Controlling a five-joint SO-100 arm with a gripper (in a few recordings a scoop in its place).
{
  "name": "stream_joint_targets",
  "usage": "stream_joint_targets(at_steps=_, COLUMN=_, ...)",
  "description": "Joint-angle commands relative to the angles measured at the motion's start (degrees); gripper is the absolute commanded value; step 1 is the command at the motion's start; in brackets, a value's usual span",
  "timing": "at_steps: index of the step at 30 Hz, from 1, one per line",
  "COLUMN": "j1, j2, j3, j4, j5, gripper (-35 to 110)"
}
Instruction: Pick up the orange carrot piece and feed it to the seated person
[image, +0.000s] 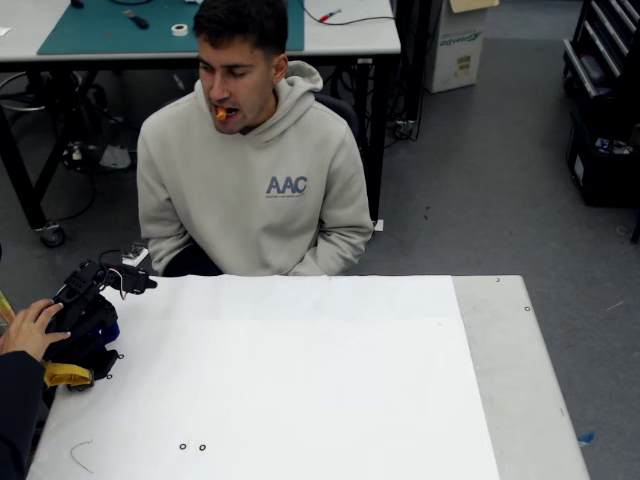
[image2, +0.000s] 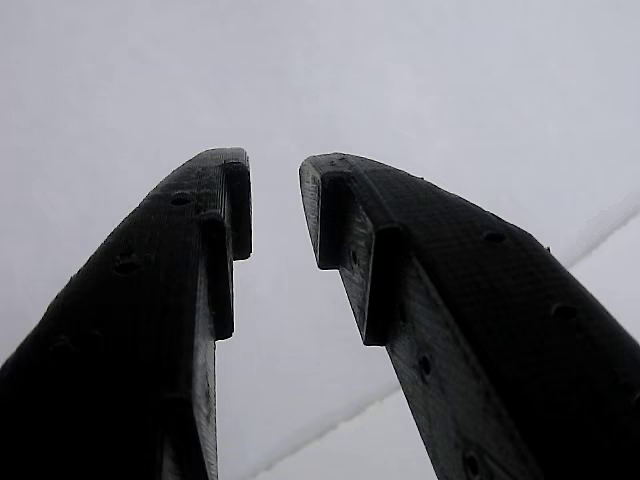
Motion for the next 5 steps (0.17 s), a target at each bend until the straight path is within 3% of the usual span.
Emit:
stream_joint_targets(at_steps=1, j1=0.2, j2=-0.4, j3=-1.6, j4=0.2, j5=-0.4, gripper=2)
stream_joint_targets(at_steps=5, j1=0.2, j2=-0.4, j3=-1.6, j4=0.2, j5=-0.4, gripper=2)
